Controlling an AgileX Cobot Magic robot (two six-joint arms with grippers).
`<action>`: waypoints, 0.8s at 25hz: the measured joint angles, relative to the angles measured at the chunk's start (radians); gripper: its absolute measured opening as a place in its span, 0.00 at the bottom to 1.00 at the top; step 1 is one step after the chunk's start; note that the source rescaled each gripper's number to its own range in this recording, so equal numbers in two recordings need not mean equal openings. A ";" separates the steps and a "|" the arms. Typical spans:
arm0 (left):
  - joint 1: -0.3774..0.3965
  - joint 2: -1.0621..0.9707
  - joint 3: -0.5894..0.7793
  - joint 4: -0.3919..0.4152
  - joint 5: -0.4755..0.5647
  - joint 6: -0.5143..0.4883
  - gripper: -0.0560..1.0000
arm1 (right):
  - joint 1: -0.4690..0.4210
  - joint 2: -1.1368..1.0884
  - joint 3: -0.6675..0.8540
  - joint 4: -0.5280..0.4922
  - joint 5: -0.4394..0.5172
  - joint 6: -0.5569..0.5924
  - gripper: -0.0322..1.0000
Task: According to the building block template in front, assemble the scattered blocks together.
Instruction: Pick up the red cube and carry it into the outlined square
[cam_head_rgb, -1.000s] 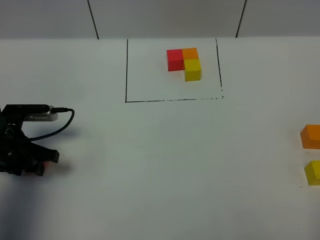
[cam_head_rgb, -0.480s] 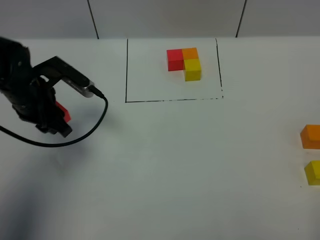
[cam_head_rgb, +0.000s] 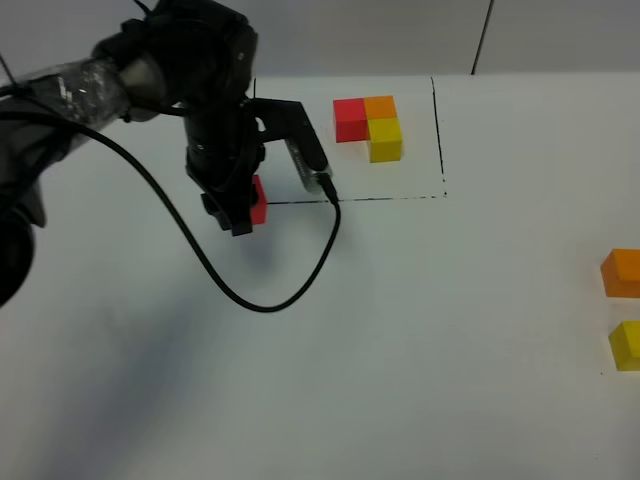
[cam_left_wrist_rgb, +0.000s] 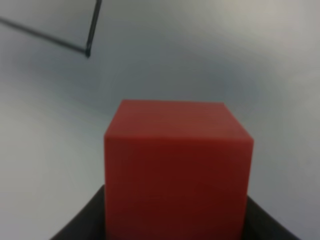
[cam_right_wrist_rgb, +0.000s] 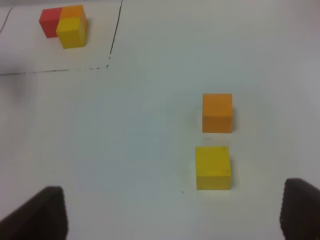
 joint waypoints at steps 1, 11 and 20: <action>-0.017 0.028 -0.035 0.000 0.007 0.027 0.07 | 0.000 0.000 0.000 0.000 0.000 0.000 0.73; -0.101 0.151 -0.194 -0.014 0.014 0.144 0.07 | 0.000 0.000 0.000 0.000 0.000 0.000 0.73; -0.119 0.172 -0.203 -0.062 -0.018 0.142 0.07 | 0.000 0.000 0.000 0.000 0.000 0.001 0.73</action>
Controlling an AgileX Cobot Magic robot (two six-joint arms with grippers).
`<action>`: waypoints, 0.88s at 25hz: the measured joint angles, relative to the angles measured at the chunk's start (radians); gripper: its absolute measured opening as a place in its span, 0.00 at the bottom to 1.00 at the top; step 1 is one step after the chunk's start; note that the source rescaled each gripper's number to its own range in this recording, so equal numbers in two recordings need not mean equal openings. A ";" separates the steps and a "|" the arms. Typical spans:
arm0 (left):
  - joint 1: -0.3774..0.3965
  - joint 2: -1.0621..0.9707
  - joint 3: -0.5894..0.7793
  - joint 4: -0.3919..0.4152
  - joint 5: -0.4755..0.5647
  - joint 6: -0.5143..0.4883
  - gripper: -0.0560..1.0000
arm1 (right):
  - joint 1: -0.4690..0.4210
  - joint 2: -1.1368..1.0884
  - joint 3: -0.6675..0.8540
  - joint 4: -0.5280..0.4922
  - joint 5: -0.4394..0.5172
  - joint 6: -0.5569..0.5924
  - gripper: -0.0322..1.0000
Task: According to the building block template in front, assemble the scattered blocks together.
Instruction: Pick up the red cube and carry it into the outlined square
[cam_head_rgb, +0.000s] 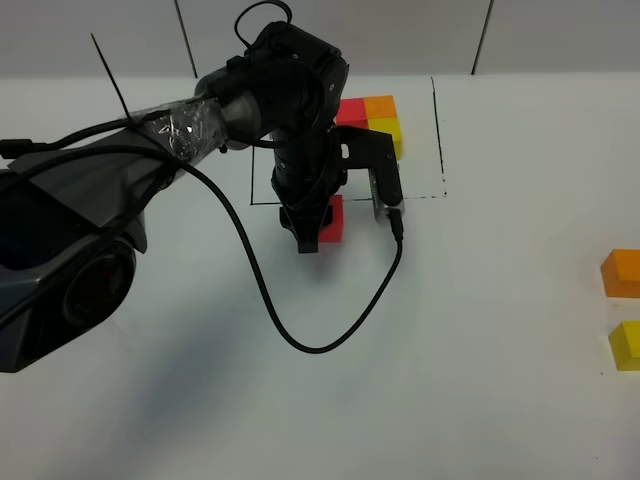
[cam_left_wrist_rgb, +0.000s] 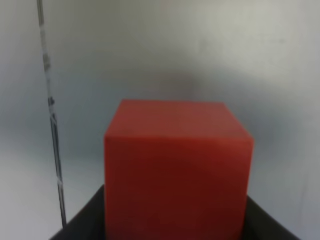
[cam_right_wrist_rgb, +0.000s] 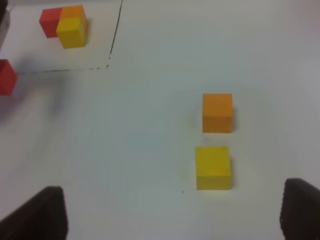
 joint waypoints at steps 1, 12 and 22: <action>-0.002 0.009 -0.001 -0.003 -0.002 0.000 0.07 | 0.000 0.000 0.000 0.000 0.000 0.000 0.73; -0.009 0.051 -0.004 -0.009 -0.021 0.000 0.07 | 0.000 0.000 0.000 0.000 0.000 -0.001 0.73; -0.009 0.051 -0.006 -0.009 -0.031 -0.011 0.07 | 0.000 0.000 0.000 0.000 0.000 0.000 0.73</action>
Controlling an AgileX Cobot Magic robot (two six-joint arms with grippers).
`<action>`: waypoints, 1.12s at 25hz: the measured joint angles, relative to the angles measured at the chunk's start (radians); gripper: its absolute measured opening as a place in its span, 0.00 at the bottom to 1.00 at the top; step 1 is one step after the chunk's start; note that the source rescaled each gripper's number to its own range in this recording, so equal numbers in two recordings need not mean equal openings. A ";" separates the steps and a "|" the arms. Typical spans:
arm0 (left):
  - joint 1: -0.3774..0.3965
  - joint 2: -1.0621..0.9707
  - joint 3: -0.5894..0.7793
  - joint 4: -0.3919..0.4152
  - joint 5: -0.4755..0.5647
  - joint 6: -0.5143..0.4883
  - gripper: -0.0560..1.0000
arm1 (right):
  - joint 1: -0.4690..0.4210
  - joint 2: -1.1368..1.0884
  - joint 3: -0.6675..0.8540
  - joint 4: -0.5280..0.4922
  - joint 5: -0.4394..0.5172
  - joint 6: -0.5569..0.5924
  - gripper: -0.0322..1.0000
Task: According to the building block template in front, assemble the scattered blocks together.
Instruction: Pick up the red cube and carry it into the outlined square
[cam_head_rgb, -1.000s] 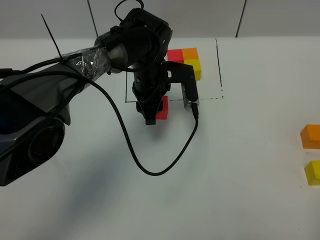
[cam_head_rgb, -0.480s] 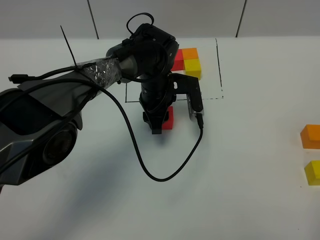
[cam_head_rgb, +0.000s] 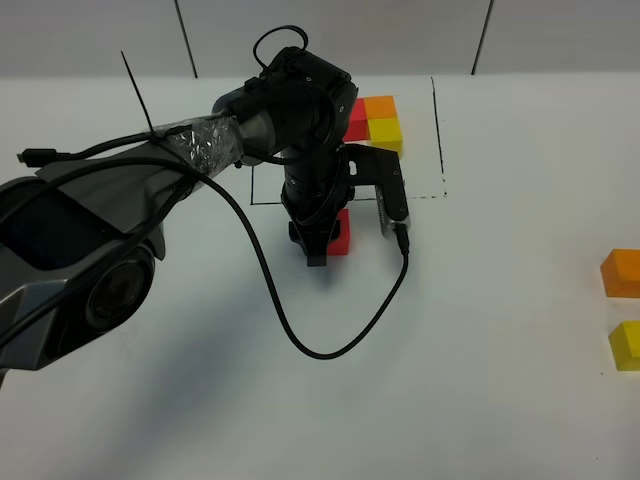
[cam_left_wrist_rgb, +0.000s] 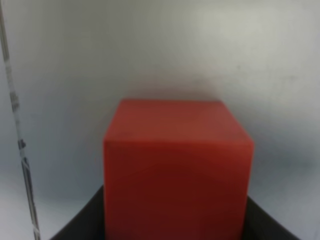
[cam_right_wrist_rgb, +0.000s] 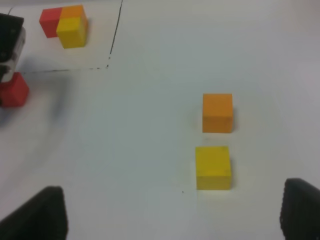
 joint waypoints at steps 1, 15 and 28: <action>0.000 0.000 0.000 0.000 0.000 0.000 0.07 | 0.000 0.000 0.000 0.000 0.000 0.000 0.73; 0.000 0.002 0.000 0.000 0.000 0.007 0.07 | 0.000 0.000 0.000 0.000 0.000 0.000 0.73; 0.000 0.012 -0.005 0.000 -0.018 0.010 0.07 | 0.000 0.000 0.000 0.000 0.000 -0.001 0.73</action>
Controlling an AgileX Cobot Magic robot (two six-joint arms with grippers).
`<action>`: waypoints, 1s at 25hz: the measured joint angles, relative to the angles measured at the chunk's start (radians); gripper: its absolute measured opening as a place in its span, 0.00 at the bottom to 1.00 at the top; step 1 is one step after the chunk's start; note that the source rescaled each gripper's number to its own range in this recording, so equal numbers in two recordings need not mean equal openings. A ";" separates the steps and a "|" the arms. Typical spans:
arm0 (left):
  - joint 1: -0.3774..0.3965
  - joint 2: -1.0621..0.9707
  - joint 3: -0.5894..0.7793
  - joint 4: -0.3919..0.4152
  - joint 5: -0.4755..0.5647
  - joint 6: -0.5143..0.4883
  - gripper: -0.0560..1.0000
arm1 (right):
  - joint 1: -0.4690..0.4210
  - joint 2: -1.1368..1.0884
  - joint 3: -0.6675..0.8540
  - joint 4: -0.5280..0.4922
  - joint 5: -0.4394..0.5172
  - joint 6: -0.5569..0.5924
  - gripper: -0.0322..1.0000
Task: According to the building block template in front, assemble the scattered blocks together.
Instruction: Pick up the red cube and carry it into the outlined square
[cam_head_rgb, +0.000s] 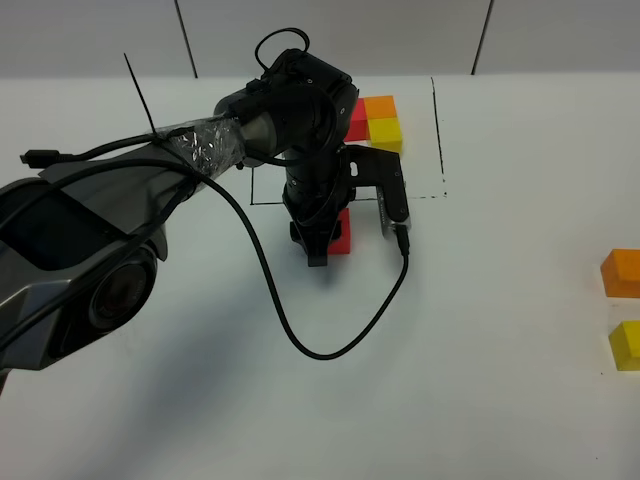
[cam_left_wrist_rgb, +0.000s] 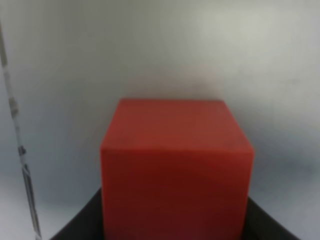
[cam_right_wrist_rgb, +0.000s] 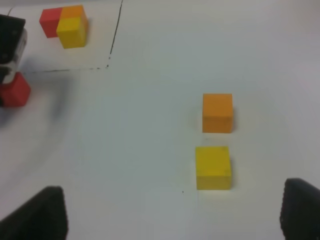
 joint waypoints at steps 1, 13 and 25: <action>0.000 0.000 0.000 0.000 -0.006 0.000 0.07 | 0.000 0.000 0.000 0.000 0.000 0.000 0.73; 0.000 0.000 0.000 0.000 -0.058 0.030 0.07 | 0.000 0.000 0.000 0.000 0.000 0.000 0.73; 0.000 0.014 0.000 0.000 -0.057 0.030 0.21 | 0.000 0.000 0.000 0.000 0.000 0.000 0.73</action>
